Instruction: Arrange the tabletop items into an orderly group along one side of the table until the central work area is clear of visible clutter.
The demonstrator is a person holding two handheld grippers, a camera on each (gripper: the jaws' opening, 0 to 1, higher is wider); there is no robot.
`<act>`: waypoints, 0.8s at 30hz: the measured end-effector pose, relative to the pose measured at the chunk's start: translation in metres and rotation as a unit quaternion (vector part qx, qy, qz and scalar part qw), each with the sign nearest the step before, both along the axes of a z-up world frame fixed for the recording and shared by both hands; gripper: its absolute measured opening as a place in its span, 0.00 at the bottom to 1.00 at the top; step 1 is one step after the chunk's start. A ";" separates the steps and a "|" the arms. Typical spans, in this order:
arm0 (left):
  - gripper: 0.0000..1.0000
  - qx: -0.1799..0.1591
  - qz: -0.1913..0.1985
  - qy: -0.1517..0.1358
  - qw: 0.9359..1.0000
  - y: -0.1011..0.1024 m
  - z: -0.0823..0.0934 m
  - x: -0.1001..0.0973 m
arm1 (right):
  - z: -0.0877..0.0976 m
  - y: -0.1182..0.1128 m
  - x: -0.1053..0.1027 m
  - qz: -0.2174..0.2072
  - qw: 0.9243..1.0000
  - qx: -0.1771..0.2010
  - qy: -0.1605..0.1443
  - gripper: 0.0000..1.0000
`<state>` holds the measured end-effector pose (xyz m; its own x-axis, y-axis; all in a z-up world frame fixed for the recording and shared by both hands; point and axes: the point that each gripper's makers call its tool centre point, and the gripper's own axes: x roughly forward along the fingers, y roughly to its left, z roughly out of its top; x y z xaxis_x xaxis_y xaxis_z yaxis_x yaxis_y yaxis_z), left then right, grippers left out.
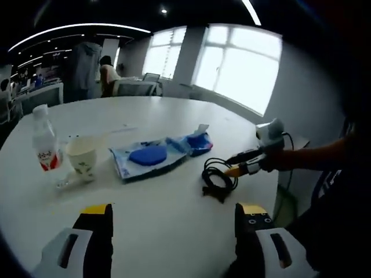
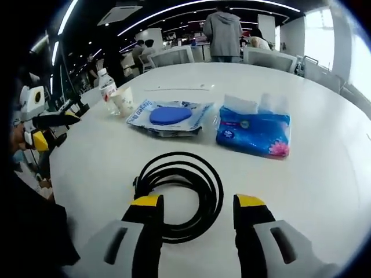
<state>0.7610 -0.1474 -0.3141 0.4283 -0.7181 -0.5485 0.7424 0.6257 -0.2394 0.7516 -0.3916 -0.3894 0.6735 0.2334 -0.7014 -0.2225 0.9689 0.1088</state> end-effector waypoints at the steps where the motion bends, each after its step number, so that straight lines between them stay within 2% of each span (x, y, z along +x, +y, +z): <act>1: 0.80 -0.001 -0.005 0.002 1.000 -0.009 -0.001 0.000 | -0.002 -0.001 -0.001 -0.003 1.000 0.002 0.001 0.40; 5: 0.73 -0.001 -0.033 -0.001 0.999 -0.039 -0.007 -0.001 | -0.002 -0.005 -0.003 -0.010 1.000 0.009 0.000 0.36; 9: 0.64 0.011 -0.040 0.005 0.999 -0.066 -0.020 0.005 | -0.006 -0.007 -0.003 -0.018 1.000 0.012 -0.005 0.33; 14: 0.56 0.026 -0.051 0.013 0.998 -0.090 -0.033 0.008 | -0.004 -0.008 -0.003 -0.021 1.000 0.009 -0.017 0.27; 17: 0.52 0.033 -0.050 0.037 0.998 -0.099 -0.044 0.007 | -0.006 -0.006 -0.003 -0.022 1.000 0.005 -0.017 0.26; 24: 0.41 0.037 -0.059 0.053 0.996 -0.131 -0.058 0.007 | -0.009 -0.006 -0.008 -0.042 0.999 -0.006 -0.009 0.17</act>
